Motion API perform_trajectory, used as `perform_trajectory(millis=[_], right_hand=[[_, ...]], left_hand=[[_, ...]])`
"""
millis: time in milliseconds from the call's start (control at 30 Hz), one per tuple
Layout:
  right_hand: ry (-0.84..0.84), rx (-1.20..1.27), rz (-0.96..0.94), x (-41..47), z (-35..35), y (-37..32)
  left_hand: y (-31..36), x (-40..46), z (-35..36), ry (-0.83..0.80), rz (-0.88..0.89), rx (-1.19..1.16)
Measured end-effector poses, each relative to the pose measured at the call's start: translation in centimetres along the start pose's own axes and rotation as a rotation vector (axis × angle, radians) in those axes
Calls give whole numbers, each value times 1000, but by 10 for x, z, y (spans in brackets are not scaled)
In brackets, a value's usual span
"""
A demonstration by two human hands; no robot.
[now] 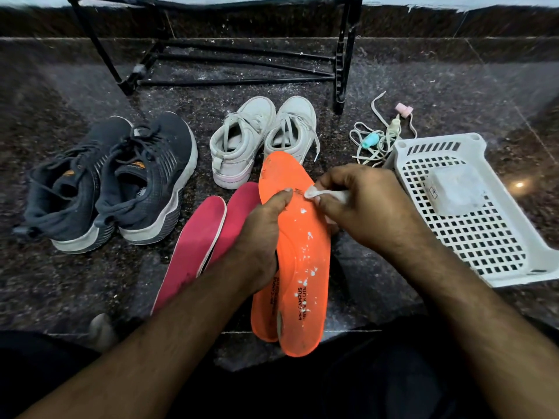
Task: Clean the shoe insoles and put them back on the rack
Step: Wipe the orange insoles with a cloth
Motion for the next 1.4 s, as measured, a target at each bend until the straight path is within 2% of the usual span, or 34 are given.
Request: perform_trajectory(millis=[133,267,400,567,733,900,1067,1233,1400], right_hand=[[-81,-74,-112,-3,16,-18],[-5,-127,-29,4,5,-1],[-94,-86,-134,-3,22,-23],[21,-115,18,4,3,4],[-181,14,-124,-14,38,-35],[-13,-63,108,3,6,11],[-120,1,14,-15,38,-27],[32,13,254,4,8,26],[-71,13,74,-18,36,-23]], left_hand=[[4,1,-1,17,34,-32],[6,3,-5,33,48,-6],[3,4,-5,33,38,-20],[1,4,-1,-8,27,2],[-4,7,-4,-6,-7,-8],[-6,8,0,-52,7,9],[-6,13,-10,10,38,25],[-3,16,-9,-4,104,38],[-8,19,-17,19,92,42]])
Point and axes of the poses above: each hand's wrist, its own x-axis towards the middle knuckle, its own z-axis out of the palm, y = z × x, the point moved 10 cm from there along x, towards the middle knuckle, and after that the axes turned 7 degrees about -x, right-handed, at the moved point
